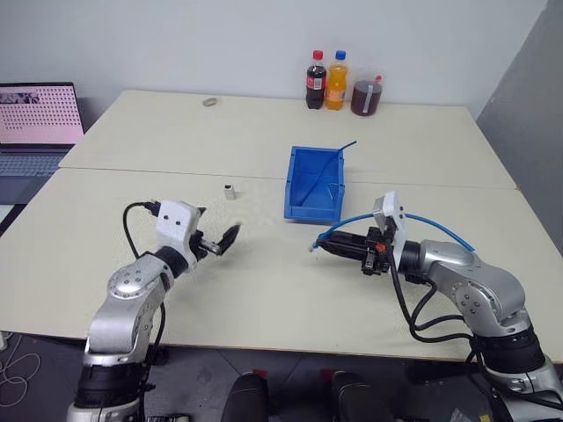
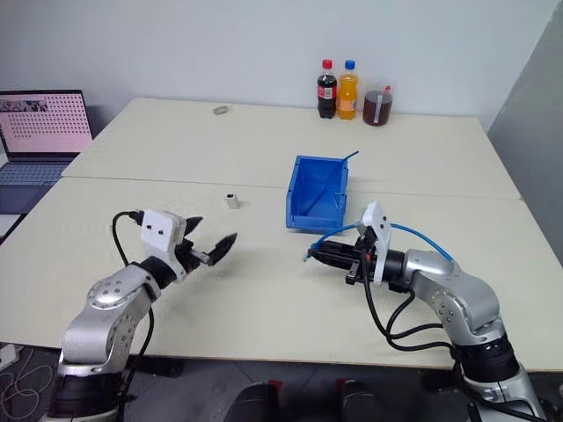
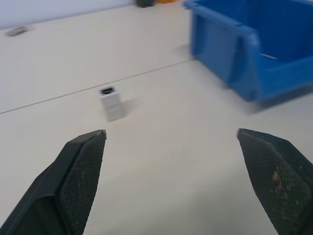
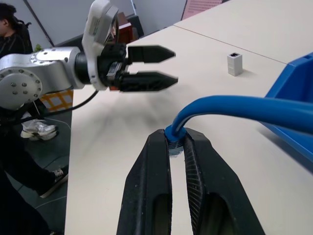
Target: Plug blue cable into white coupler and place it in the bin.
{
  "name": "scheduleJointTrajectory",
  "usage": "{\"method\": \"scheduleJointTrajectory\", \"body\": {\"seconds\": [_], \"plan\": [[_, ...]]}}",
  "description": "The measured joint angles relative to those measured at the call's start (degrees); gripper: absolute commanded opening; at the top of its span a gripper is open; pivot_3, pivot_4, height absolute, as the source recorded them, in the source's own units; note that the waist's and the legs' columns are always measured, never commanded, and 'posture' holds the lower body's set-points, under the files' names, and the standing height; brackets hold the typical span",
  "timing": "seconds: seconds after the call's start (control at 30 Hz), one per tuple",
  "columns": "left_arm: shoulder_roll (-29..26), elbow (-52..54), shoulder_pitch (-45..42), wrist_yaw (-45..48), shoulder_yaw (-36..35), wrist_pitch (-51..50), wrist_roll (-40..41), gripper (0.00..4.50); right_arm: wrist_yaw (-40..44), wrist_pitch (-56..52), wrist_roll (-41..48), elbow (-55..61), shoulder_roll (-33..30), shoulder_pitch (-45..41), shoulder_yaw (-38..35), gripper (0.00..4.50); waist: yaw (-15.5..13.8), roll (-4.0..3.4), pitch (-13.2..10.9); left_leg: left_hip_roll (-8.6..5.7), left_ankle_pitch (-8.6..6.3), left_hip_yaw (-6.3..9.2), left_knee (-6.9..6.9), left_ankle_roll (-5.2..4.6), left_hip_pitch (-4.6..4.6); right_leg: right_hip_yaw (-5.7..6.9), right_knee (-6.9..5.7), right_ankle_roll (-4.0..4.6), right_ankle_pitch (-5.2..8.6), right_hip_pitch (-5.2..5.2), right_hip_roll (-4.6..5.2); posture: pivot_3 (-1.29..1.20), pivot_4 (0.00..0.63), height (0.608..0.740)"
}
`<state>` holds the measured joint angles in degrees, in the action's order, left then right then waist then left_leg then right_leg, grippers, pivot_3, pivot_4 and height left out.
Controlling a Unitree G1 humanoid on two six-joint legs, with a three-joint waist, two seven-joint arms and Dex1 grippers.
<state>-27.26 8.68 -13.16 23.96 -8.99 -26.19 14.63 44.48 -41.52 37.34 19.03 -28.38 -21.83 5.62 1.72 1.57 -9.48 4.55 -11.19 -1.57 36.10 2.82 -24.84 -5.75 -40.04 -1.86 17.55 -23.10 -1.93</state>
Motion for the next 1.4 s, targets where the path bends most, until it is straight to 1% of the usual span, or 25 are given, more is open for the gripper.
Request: {"method": "scheduleJointTrajectory", "body": {"seconds": [0.1,0.17,0.23,0.3,0.43,0.6,0.7,0.77,0.8,0.87,0.93,1.03,1.1,1.13,1.27,1.33,1.4], "plan": [[1.3,-6.7,-5.5,-3.2,0.1,-1.1,-1.7,4.50,-0.6,0.1,-0.3,-0.1,0.3,-0.1,0.0,0.11,0.0,0.00,0.0,-0.01,0.00,0.01,0.00,0.00,0.00,0.02,-0.01,0.01,0.00,0.00,-0.02,0.00,0.150,0.740],[2.0,-14.8,-12.0,-4.7,0.8,-1.5,-3.0,4.50,-0.9,0.3,-0.4,0.0,0.9,-0.3,0.0,0.11,-0.2,0.03,0.0,-0.03,0.00,0.07,0.01,0.00,-0.01,0.08,0.00,-0.01,-0.01,0.01,-0.04,0.00,0.150,0.740],[2.3,-19.3,-15.6,-4.7,1.5,-1.7,-3.6,4.50,-1.1,0.7,-0.5,0.0,1.0,-0.3,0.0,0.11,-0.1,0.04,0.0,-0.04,0.00,0.01,0.01,0.00,-0.02,0.01,0.03,0.02,-0.04,0.04,-0.02,0.00,0.150,0.740],[2.6,-23.6,-18.5,-4.6,2.4,-1.1,-4.4,4.50,-1.2,0.8,-0.8,0.0,1.0,-0.2,0.0,0.11,-0.1,0.04,0.0,-0.05,0.00,0.00,0.00,0.00,-0.05,0.02,0.07,0.23,-0.16,0.02,-0.01,0.00,0.150,0.740],[3.3,-37.6,-26.3,-4.2,3.6,2.5,-6.1,4.50,-2.1,0.8,-0.9,0.9,0.7,0.1,0.0,0.11,0.0,0.06,0.0,-0.05,0.00,0.02,-0.05,0.00,-0.06,0.06,0.05,0.24,-0.17,-0.02,-0.03,0.00,0.150,0.740],[3.9,-50.0,-32.7,-3.1,4.4,7.7,-8.0,4.50,-2.5,0.8,-0.9,1.5,0.5,0.5,0.0,0.11,0.0,0.07,0.0,-0.05,0.00,0.02,-0.05,0.01,-0.08,0.06,0.06,0.24,-0.17,-0.02,-0.03,0.00,0.150,0.740],[4.7,-55.5,-35.4,-2.7,4.3,9.6,-8.2,4.50,-3.0,0.7,-0.9,2.3,0.4,0.6,0.0,0.11,0.0,0.07,0.0,-0.05,0.00,0.01,-0.04,0.01,-0.09,0.06,0.05,0.24,-0.17,-0.02,-0.03,0.00,0.150,0.740],[5.0,-57.8,-36.4,-2.1,4.3,10.3,-8.3,4.13,-3.3,0.7,-0.9,2.5,0.4,0.6,0.0,0.11,0.0,0.07,0.0,-0.05,0.00,0.01,-0.04,0.01,-0.09,0.07,0.05,0.24,-0.17,-0.02,-0.03,0.00,0.150,0.740],[5.1,-58.9,-36.8,-2.0,4.3,10.5,-8.3,4.06,-3.4,0.7,-0.9,2.6,0.3,0.7,0.0,0.11,0.1,0.07,0.0,-0.05,0.00,0.01,-0.05,0.01,-0.09,0.07,0.05,0.24,-0.17,-0.02,-0.03,0.00,0.150,0.740],[5.3,-60.8,-37.5,-2.0,4.2,11.0,-8.3,3.58,-3.4,0.7,-0.9,2.6,0.3,0.7,0.0,0.10,0.1,0.07,0.0,-0.05,0.00,0.01,-0.05,0.01,-0.08,0.07,0.05,0.23,-0.16,-0.02,-0.03,0.00,0.150,0.740],[5.4,-62.7,-38.4,-2.1,4.1,11.6,-8.3,3.19,-3.5,0.7,-0.9,2.6,0.3,0.7,0.0,0.10,0.1,0.08,0.0,-0.05,0.00,0.02,-0.05,0.01,-0.09,0.08,0.05,0.23,-0.16,-0.02,-0.03,0.00,0.150,0.740],[5.6,-64.7,-39.9,-2.2,4.0,12.2,-8.4,2.74,-3.6,0.7,-0.9,2.6,0.3,0.7,0.0,0.10,0.0,0.10,0.0,-0.06,0.00,0.02,-0.04,0.01,-0.09,0.08,0.05,0.22,-0.16,-0.02,-0.03,0.00,0.150,0.740],[5.7,-66.5,-41.1,-2.9,4.0,13.8,-9.0,2.15,-3.7,0.6,-0.9,2.6,0.3,0.7,0.0,0.10,0.0,0.10,0.0,-0.06,0.00,0.02,-0.04,0.02,-0.09,0.08,0.05,0.23,-0.16,-0.02,-0.03,0.00,0.150,0.740],[5.8,-66.8,-41.3,-3.1,4.0,14.1,-9.1,2.04,-3.7,0.6,-0.9,2.6,0.3,0.7,0.0,0.10,0.0,0.10,0.0,-0.06,0.00,0.02,-0.04,0.02,-0.09,0.08,0.05,0.23,-0.16,-0.02,-0.03,0.00,0.150,0.740],[6.2,-68.4,-41.6,-3.5,4.0,14.7,-9.5,1.02,-4.1,0.6,-0.9,2.6,0.3,0.7,0.0,0.10,0.0,0.10,0.0,-0.06,0.01,0.02,-0.04,0.02,-0.09,0.08,0.04,0.24,-0.17,-0.02,-0.03,0.00,0.150,0.740],[6.2,-68.8,-41.6,-3.6,4.0,15.3,-9.6,0.79,-4.2,0.6,-0.9,2.6,0.3,0.7,0.0,0.10,0.0,0.10,0.0,-0.06,0.01,0.02,-0.04,0.02,-0.09,0.08,0.04,0.24,-0.17,-0.02,-0.03,0.00,0.150,0.740],[6.2,-69.0,-41.7,-4.0,4.0,15.5,-9.7,0.79,-4.4,0.6,-0.9,2.6,0.3,0.7,0.0,0.09,0.0,0.10,0.0,-0.06,0.01,0.02,-0.04,0.02,-0.09,0.08,0.04,0.24,-0.17,-0.02,-0.03,0.00,0.150,0.740]]}}
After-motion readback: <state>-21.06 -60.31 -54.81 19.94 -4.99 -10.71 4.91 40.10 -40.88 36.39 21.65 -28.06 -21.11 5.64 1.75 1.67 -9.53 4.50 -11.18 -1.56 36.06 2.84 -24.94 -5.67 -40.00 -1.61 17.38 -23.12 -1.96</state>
